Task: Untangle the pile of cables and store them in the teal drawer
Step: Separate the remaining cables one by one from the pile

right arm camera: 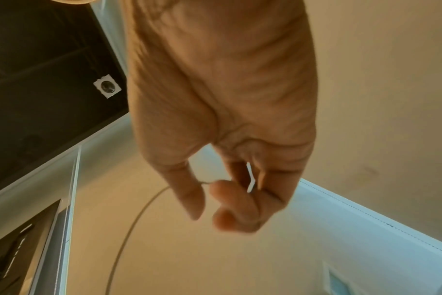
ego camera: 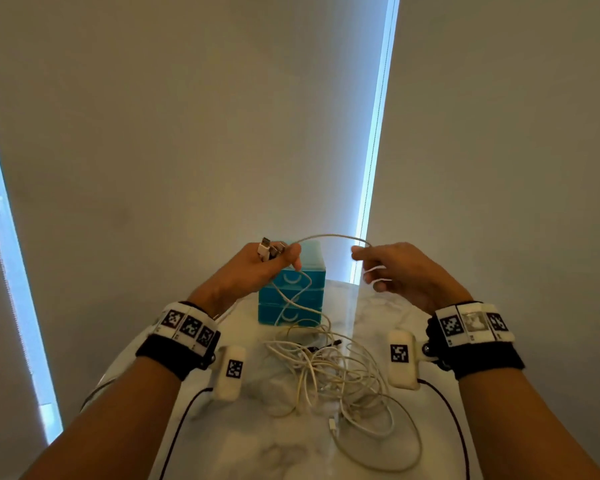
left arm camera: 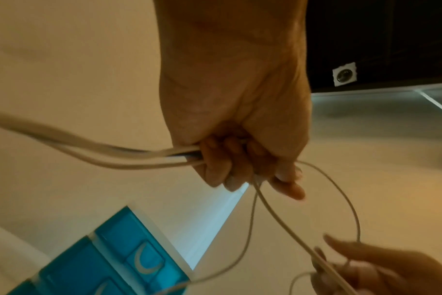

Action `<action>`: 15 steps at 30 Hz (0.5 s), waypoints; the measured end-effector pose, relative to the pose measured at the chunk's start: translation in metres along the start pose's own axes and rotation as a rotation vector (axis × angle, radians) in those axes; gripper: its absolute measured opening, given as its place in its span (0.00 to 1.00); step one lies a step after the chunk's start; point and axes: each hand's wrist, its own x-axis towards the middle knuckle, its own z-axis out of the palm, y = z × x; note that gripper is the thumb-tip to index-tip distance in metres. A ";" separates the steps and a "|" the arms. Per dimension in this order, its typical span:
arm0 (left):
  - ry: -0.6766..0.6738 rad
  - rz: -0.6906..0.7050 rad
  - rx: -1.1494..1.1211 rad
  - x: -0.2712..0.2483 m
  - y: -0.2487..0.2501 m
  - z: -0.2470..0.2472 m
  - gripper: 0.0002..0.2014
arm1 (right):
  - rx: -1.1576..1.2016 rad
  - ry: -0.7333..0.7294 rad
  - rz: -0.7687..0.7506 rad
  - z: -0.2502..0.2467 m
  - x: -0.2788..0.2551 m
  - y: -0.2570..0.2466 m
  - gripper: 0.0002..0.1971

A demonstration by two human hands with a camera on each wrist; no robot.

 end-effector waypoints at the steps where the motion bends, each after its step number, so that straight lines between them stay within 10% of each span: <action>1: -0.068 -0.027 -0.011 -0.004 0.001 -0.007 0.22 | 0.036 0.071 -0.021 0.001 0.003 0.000 0.14; 5: -0.129 -0.163 -0.032 -0.001 -0.001 -0.036 0.19 | -0.100 0.150 -0.132 0.038 0.028 -0.016 0.10; 9: 0.817 -0.479 -0.009 0.006 -0.041 -0.110 0.20 | -0.383 -0.333 -0.259 0.081 0.038 -0.052 0.38; 15: 0.681 -0.671 0.306 -0.015 -0.072 -0.113 0.33 | -0.279 -0.477 -0.311 0.090 0.019 -0.032 0.16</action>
